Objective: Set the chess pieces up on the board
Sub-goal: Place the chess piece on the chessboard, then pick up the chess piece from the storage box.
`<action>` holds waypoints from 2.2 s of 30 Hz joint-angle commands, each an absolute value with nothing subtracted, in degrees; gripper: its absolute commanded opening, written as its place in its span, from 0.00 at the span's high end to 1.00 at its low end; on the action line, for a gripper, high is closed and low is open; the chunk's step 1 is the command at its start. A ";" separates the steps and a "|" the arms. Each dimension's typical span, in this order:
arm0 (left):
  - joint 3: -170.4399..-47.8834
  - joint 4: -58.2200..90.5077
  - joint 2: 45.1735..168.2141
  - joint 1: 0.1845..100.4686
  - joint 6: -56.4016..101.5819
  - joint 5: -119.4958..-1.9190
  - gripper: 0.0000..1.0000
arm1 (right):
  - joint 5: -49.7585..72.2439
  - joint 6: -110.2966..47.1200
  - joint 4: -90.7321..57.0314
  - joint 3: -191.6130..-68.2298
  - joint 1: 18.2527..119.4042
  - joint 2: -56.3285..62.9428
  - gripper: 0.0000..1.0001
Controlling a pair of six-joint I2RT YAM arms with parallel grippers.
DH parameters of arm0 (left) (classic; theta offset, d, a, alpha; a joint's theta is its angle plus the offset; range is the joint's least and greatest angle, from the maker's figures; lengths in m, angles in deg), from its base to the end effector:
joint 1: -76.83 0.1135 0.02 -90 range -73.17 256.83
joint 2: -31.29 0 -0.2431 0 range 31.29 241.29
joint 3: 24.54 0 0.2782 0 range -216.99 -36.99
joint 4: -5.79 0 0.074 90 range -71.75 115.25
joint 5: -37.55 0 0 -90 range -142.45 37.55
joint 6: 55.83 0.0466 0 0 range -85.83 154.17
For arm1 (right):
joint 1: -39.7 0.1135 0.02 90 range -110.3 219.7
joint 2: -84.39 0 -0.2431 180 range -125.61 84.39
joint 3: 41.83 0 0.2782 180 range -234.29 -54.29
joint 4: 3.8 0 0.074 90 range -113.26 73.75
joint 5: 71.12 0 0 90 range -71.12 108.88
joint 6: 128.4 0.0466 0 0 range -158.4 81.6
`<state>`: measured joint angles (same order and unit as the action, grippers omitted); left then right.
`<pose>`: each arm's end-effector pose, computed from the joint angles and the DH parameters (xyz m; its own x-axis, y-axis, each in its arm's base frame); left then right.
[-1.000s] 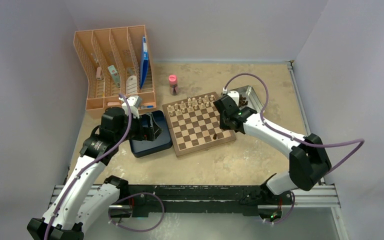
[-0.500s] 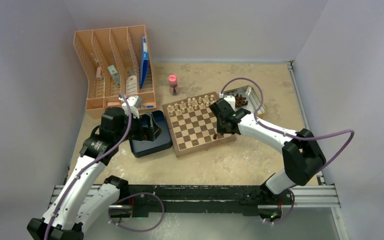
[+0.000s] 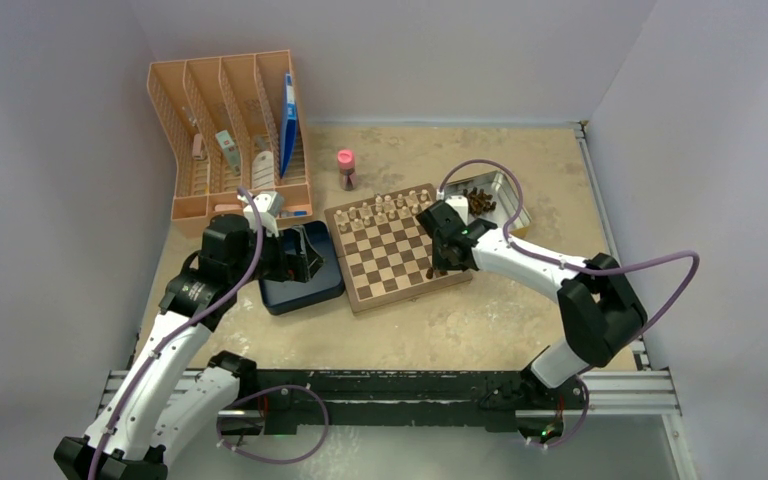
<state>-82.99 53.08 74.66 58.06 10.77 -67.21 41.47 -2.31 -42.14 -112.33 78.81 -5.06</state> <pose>0.1975 -0.0797 0.2894 -0.6678 -0.1787 -0.7226 0.2724 0.8447 -0.4607 0.2782 0.2031 0.1678 -0.7758 0.0702 -0.6271 0.0441 0.9974 0.0571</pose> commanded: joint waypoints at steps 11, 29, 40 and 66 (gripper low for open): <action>-83.10 50.42 73.92 58.37 11.14 -67.81 0.08 | 41.21 -0.35 -41.30 -112.01 79.61 -5.18 0.81; -83.10 50.46 73.59 58.37 11.14 -67.67 0.08 | 42.39 0.92 -42.80 -112.97 79.90 -4.80 0.67; -83.08 50.42 73.79 58.37 11.15 -67.91 0.08 | 44.39 2.00 -45.96 -115.93 79.87 -2.99 0.67; -82.87 50.17 73.95 58.37 11.21 -68.58 0.08 | 50.81 -15.76 -20.73 -124.09 65.82 -7.85 0.72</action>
<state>-82.99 53.05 74.38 58.06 10.77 -67.25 51.26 -9.98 -30.43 -121.90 68.94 -5.00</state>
